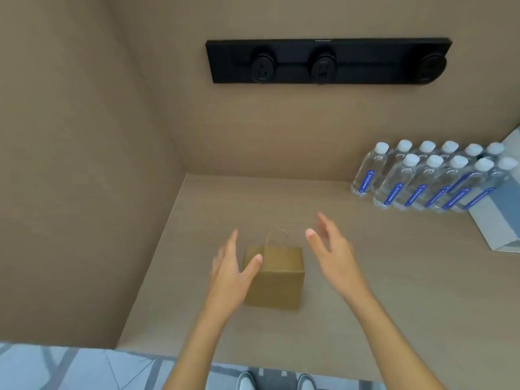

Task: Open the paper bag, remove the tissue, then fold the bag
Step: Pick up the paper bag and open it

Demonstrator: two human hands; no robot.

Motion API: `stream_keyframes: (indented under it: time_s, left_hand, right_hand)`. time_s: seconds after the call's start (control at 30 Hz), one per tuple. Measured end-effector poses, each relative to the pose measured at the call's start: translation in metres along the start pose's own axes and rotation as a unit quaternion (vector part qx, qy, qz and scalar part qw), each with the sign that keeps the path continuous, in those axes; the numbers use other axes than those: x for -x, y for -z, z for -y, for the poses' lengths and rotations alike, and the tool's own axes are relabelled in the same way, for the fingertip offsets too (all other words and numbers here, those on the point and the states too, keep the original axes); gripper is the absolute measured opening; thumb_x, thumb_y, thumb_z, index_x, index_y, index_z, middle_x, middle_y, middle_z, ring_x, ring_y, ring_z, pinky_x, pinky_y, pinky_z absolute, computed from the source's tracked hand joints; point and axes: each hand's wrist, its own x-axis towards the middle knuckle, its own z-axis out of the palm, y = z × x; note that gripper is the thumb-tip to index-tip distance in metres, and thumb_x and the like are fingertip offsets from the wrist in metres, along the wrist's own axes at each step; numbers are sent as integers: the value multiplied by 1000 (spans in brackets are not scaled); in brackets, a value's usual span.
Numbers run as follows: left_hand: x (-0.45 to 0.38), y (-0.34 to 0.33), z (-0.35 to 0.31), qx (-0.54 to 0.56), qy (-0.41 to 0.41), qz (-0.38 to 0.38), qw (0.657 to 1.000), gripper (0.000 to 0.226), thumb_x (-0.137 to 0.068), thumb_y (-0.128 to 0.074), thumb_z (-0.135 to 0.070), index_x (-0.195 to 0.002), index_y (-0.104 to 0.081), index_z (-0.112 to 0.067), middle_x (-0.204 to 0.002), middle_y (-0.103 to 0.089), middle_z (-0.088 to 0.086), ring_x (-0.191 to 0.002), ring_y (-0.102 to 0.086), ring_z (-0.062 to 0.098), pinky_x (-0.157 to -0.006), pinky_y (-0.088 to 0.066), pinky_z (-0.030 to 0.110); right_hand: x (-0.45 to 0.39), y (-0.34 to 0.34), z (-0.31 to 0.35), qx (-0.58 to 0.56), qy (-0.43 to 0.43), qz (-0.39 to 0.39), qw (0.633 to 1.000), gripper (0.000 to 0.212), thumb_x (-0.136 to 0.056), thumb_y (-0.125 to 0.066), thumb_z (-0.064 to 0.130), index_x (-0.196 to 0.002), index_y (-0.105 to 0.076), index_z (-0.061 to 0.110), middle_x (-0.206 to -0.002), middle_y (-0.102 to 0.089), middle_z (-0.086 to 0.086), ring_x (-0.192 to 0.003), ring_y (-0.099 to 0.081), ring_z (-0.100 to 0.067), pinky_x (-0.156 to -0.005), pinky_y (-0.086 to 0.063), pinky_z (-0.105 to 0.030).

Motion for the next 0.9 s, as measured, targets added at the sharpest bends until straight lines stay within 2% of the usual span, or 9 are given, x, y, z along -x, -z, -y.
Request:
stream_keyframes:
  time_s: [0.07,0.17,0.27,0.33,0.4,0.53,0.63,0.73,0.9]
  left_hand:
    - [-5,-3,4,32,73,36,996,84,-88,-64,-49,-157,-21,-27,-155,-45,5,-142,-39,25,-101,-34,30]
    - [-10,-8,13,98,104,57,988,79,-85,-76,-34,-151,-38,-16,-138,-61,12,-115,-60,19,-87,-44,25]
    - [-13,-11,13,160,65,65,983,58,-76,-85,-16,-128,-60,-23,-121,-71,4,-108,-66,17,-86,-53,20]
    - [-16,-14,12,170,41,66,982,50,-73,-85,-9,-110,-63,-35,-111,-71,-10,-105,-67,15,-82,-54,14]
    - [-17,-19,9,168,29,56,984,50,-75,-84,-4,-112,-62,-31,-108,-68,-15,-107,-67,17,-81,-52,10]
    - [-17,-26,-1,140,18,11,990,74,-74,-85,-11,-135,-49,-33,-108,-59,-21,-102,-59,0,-75,-44,1]
    - [-12,-32,-5,94,-13,-42,995,78,-73,-87,-14,-141,-49,-26,-117,-56,-13,-108,-56,9,-86,-38,8]
    - [-2,-37,-8,83,-14,-88,993,69,-74,-86,-12,-133,-53,-22,-121,-48,-9,-114,-53,12,-90,-41,22]
    - [14,-42,-10,101,-8,-86,991,49,-79,-82,-12,-104,-51,-40,-118,-60,-3,-101,-64,11,-72,-43,0]
  right_hand:
    - [-6,-10,-9,-16,-79,21,996,41,-97,-47,36,-125,-58,8,-118,-65,-6,-114,-57,-21,-96,-42,-34]
    - [-7,-25,-24,-39,-143,57,987,35,-100,-45,21,-97,-67,-7,-101,-71,-25,-95,-64,-33,-85,-47,-38]
    - [-4,-30,-24,-97,-149,77,981,28,-99,-47,14,-104,-68,-6,-102,-71,-21,-89,-62,-24,-75,-46,-31]
    - [-1,-31,-26,-167,-157,66,971,25,-98,-50,9,-114,-65,-3,-107,-70,-16,-93,-62,-21,-82,-47,-28]
    - [5,-29,-27,-262,-165,46,950,25,-96,-51,4,-118,-62,1,-106,-71,-15,-91,-64,-22,-86,-48,-34]
    - [16,-24,-23,-414,-146,-9,899,17,-98,-47,6,-107,-61,9,-90,-68,-10,-77,-62,-22,-72,-47,-34]
    - [25,-22,-19,-470,-132,0,873,25,-101,-41,17,-100,-63,8,-87,-71,-7,-74,-67,-19,-66,-50,-30]
    - [35,-20,-17,-485,-117,35,866,28,-99,-43,12,-100,-68,1,-96,-72,-14,-83,-68,-23,-73,-52,-33]
    - [47,-22,-24,-469,-97,92,873,26,-89,-59,14,-109,-70,2,-113,-68,-22,-94,-67,-26,-75,-55,-30]
